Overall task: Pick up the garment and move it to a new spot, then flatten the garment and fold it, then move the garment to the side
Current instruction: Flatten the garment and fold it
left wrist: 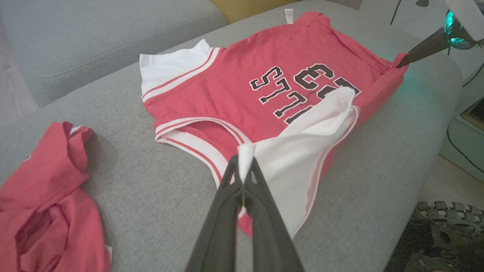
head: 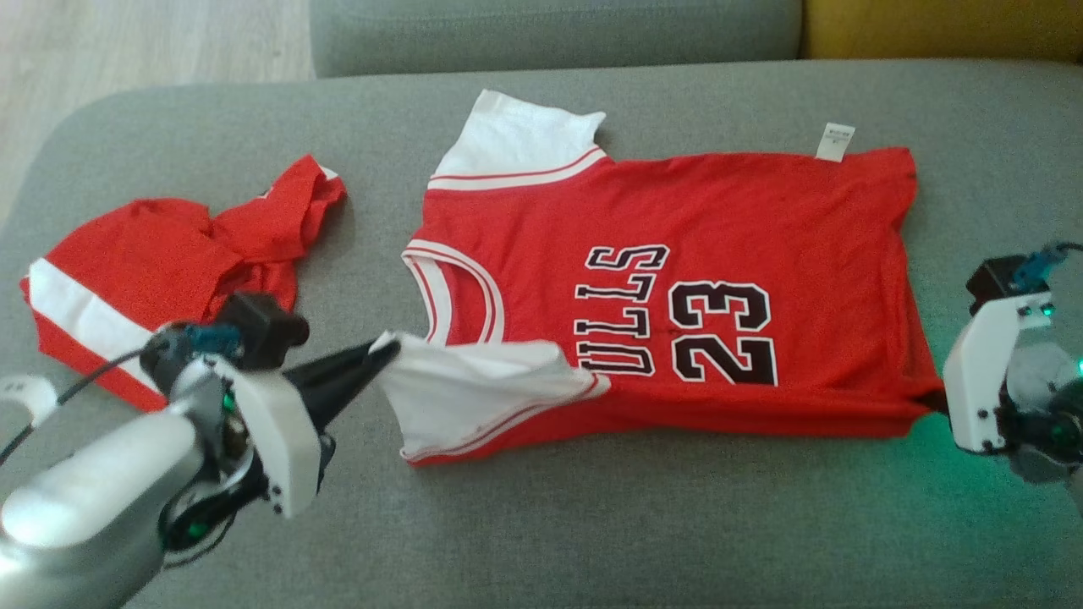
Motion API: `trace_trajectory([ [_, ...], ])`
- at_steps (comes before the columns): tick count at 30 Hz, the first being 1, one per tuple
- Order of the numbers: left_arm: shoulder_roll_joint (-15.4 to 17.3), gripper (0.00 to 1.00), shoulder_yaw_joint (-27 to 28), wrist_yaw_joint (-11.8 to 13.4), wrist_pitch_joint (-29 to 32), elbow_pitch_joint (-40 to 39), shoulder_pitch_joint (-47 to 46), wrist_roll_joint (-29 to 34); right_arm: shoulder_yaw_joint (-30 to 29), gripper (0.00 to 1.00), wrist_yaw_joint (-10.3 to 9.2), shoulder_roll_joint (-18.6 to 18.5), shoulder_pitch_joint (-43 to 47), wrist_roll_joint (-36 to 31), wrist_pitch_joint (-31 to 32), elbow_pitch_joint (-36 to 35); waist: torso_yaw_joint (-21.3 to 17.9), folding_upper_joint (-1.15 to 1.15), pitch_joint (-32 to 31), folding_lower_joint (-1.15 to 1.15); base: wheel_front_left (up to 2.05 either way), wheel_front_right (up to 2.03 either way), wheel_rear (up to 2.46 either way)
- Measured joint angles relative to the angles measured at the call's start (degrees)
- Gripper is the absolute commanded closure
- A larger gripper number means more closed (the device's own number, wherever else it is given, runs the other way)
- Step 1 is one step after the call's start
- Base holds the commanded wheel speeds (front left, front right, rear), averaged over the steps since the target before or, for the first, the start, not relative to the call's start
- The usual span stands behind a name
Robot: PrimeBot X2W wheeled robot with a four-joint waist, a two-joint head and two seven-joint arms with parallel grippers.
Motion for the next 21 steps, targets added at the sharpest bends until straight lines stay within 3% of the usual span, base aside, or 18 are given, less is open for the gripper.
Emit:
trace_trajectory([
  [17, -6.91, 1.00, -3.58, -0.09, -3.79, 10.95, -8.77, 1.93, 1.26, 1.00, 0.00, 2.96, -8.06, -3.24, -10.81, 5.57, -0.29, 0.00, 6.25, 0.00, 0.00, 0.00, 0.00],
  [18, -7.32, 1.00, -3.58, -0.09, -4.26, 11.70, -8.94, 1.92, 1.24, 0.85, 0.00, 3.05, -8.09, -3.28, -11.77, 5.94, -0.28, 0.00, 6.40, 0.00, 0.00, 0.00, 0.00],
  [19, -7.72, 0.70, -3.54, -0.09, -4.83, 12.69, -9.03, 1.92, 0.96, 0.08, 0.00, 3.16, -8.16, -3.53, -13.33, 6.47, -0.27, 0.00, 6.51, 0.00, 0.00, 0.00, 0.00],
  [20, -8.15, 0.00, -3.47, -0.07, -5.55, 13.72, -9.06, 1.92, 0.57, 0.00, 0.00, 3.43, -8.44, -3.92, -14.49, 7.38, -0.28, 0.00, 6.56, 0.01, 0.00, 0.00, 0.00],
  [21, -8.65, 0.00, -3.33, 0.00, -6.23, 14.84, -9.06, 1.92, 0.32, 0.00, 0.00, 3.70, -8.77, -4.27, -15.61, 8.15, -0.29, 0.00, 6.55, 0.01, 0.00, 0.00, 0.00],
])
